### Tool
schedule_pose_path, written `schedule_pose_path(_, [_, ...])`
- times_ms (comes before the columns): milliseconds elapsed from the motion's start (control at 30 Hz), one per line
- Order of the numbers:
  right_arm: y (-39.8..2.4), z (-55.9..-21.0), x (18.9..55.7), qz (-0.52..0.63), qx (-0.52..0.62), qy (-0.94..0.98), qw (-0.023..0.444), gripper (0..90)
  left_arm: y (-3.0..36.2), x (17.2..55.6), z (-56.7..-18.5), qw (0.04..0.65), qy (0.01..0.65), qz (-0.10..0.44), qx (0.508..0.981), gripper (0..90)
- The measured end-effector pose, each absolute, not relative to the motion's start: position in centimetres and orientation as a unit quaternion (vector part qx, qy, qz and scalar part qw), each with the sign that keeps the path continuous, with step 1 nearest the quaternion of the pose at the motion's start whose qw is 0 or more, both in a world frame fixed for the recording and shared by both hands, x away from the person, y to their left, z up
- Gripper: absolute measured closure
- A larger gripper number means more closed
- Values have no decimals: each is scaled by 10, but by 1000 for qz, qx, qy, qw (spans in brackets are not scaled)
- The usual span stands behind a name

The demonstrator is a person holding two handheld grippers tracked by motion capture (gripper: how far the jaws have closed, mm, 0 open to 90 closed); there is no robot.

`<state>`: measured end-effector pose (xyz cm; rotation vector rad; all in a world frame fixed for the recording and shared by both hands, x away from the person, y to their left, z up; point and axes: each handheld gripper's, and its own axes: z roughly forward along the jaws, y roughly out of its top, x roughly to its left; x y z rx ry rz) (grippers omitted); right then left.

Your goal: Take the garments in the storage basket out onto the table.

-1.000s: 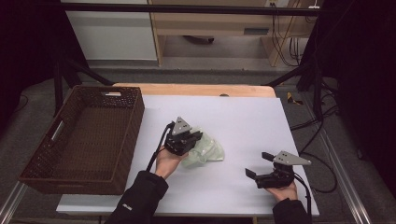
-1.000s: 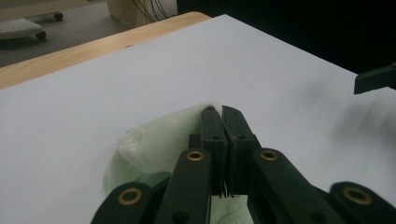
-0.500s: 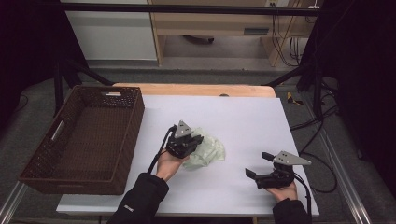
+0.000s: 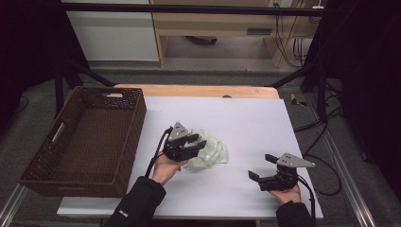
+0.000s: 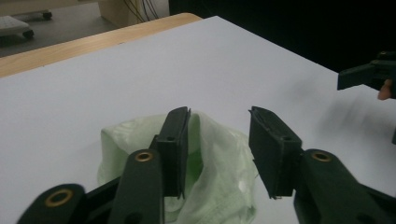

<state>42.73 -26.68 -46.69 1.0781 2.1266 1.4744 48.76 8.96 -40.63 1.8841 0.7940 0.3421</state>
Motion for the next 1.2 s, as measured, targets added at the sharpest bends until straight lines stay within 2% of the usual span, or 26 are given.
schedule_pose_path(133, [-267, -467, 427, 518, 379, 748, 169, 4, 95, 485, -406, 507, 333, 132, 784, 381])
schedule_pose_path(400, [-267, -467, 427, 519, 379, 748, 169, 4, 105, 480, -407, 503, 342, 134, 782, 205])
schedule_pose_path(633, [-266, -467, 427, 519, 380, 747, 168, 4, 116, 475, -407, 499, 351, 143, 780, 88])
schedule_pose_path(800, [-266, -467, 427, 518, 381, 748, 167, 4, 126, 472, -410, 495, 356, 143, 780, 42])
schedule_pose_path(1200, [-266, -467, 427, 519, 383, 746, 164, 5, 146, 459, -423, 489, 365, 144, 779, 24])
